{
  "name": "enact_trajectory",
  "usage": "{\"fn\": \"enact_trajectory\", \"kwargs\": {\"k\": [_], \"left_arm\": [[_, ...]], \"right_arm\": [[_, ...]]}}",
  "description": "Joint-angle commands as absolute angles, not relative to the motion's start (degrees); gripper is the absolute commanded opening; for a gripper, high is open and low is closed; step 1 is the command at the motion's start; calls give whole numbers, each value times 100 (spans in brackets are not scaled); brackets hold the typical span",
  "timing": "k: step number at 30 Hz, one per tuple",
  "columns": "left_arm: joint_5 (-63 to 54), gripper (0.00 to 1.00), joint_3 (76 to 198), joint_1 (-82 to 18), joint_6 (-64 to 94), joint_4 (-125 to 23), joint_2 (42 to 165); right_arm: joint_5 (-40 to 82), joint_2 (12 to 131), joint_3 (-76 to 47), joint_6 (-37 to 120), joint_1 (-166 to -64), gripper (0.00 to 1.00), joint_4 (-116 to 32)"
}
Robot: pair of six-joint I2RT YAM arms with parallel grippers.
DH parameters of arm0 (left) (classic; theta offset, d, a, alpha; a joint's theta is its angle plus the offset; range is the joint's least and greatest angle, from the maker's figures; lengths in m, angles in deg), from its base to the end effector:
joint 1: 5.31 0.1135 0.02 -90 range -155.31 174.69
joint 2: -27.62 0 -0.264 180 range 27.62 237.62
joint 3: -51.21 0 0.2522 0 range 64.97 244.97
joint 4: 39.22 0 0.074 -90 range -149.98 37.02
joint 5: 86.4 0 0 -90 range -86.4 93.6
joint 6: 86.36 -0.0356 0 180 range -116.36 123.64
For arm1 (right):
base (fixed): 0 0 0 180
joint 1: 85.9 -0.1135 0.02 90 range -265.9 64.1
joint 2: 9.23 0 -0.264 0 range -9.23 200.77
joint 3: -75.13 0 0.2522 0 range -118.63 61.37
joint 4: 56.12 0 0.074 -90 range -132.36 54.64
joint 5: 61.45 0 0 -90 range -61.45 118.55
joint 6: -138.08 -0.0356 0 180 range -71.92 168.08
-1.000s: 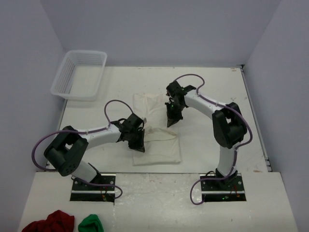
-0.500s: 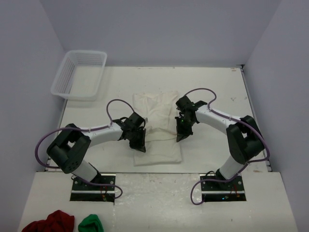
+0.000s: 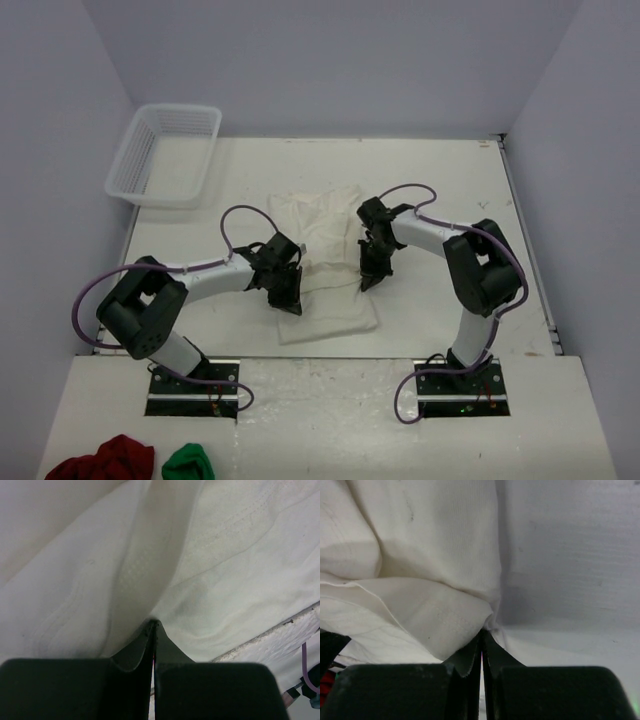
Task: Fold and stack the t-shirts
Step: Fold the folded rectangular tshirt in 1/3 of the way
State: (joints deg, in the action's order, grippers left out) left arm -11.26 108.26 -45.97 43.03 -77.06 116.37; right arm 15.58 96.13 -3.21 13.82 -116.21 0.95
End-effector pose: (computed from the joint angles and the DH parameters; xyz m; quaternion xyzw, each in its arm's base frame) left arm 0.1964 -0.1807 0.1433 0.0338 0.9755 -0.2107 0.0530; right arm 0.2772 0.1713 0.1454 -0.0284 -0.9919 -0.1227 0.0169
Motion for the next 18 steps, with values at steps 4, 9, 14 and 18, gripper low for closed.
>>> {"fn": "enact_trajectory", "kwargs": {"k": [4, 9, 14, 18], "left_arm": [[-783, 0, 10567, -4653, 4169, -7988, 11683], [-757, 0, 10540, -4644, 4152, -7996, 11718], [-765, 0, 10531, -4644, 4152, -7979, 11788], [-783, 0, 10488, -4644, 4178, -7926, 11762]], "right_arm": [[1739, 9923, -1052, 1494, -11596, 0, 52], [1827, 9975, -1421, 1521, -11552, 0, 229], [1765, 9993, -1606, 1678, -11465, 0, 326], [1546, 10361, -1983, 1863, -11394, 0, 308]]}}
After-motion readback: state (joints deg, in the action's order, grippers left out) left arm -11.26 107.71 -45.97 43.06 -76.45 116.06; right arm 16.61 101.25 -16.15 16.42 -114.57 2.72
